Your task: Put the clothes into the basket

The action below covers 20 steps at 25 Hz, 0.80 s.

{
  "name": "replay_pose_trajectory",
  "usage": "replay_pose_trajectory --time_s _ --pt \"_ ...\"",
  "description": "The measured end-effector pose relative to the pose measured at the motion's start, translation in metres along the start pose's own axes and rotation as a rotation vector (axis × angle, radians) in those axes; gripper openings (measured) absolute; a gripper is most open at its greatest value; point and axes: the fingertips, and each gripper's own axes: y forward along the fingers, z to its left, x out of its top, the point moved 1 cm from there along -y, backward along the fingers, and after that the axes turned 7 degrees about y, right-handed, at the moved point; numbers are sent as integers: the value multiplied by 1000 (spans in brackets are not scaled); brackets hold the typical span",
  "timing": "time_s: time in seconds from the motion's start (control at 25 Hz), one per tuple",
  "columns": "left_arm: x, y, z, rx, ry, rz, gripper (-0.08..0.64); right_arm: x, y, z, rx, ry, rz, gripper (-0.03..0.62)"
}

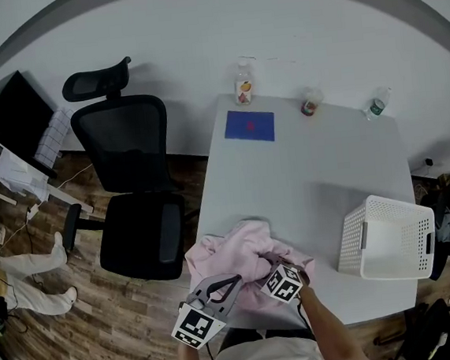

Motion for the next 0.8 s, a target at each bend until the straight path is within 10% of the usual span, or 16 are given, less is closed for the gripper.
replay_pose_trajectory --time_s 0.8 --pt "19 0 0 1 17 -21 6 29 -55 -1 -53 74 -165 176"
